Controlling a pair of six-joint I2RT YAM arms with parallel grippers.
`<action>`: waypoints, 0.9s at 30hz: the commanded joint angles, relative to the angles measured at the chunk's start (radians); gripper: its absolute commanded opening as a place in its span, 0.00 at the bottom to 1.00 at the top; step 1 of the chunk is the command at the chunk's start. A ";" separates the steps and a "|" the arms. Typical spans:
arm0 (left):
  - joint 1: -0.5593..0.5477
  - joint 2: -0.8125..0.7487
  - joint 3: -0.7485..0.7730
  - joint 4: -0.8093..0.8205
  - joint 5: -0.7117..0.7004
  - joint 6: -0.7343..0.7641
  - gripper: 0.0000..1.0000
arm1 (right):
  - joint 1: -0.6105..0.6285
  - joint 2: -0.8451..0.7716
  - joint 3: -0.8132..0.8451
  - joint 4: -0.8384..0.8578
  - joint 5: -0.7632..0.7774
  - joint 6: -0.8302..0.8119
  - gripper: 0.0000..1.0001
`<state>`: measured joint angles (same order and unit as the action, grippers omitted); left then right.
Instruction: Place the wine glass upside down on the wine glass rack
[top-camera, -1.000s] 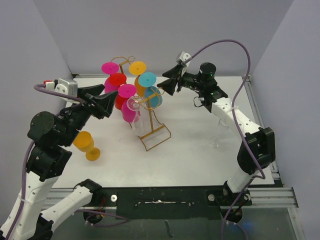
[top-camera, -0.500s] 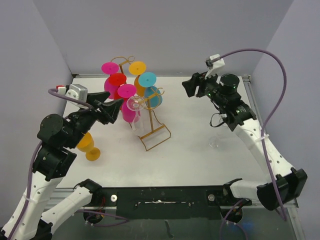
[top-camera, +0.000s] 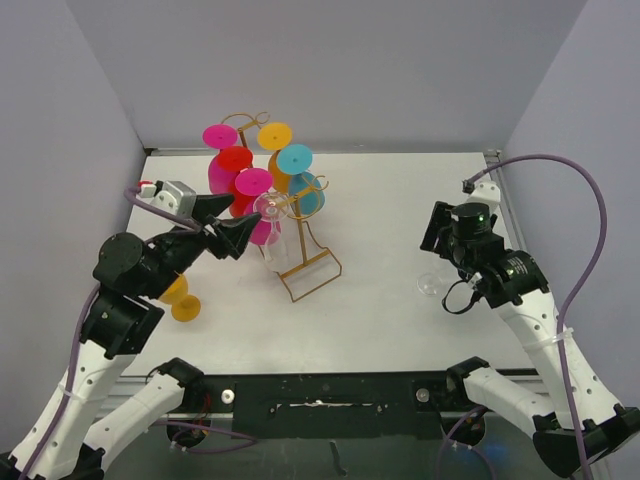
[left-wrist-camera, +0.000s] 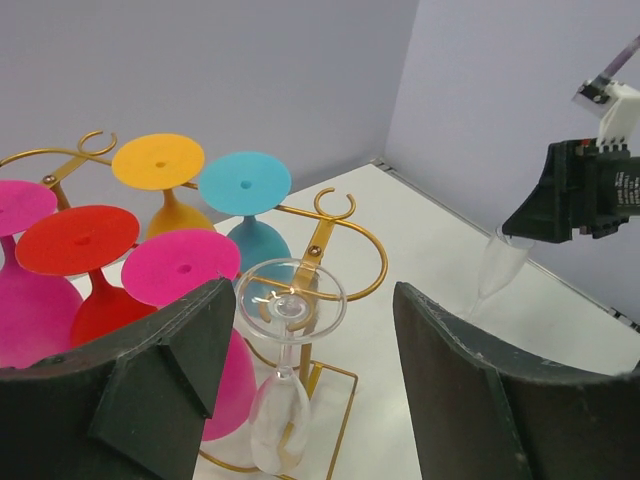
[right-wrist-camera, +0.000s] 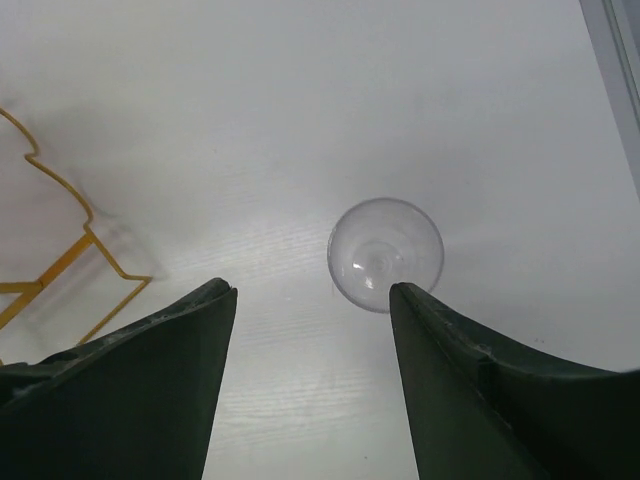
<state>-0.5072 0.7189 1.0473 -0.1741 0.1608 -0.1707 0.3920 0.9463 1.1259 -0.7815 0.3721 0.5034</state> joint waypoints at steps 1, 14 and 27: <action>0.005 -0.024 -0.001 0.107 0.072 0.016 0.63 | -0.006 -0.028 -0.022 -0.104 0.063 0.099 0.62; 0.004 -0.010 0.012 0.158 0.165 -0.016 0.64 | -0.006 0.028 -0.018 -0.021 0.040 0.049 0.48; 0.005 0.024 0.027 0.179 0.188 -0.034 0.64 | -0.005 -0.001 0.004 -0.011 0.044 0.045 0.47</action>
<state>-0.5072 0.7368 1.0367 -0.0620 0.3267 -0.1814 0.3912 0.9569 1.0962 -0.8436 0.3927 0.5613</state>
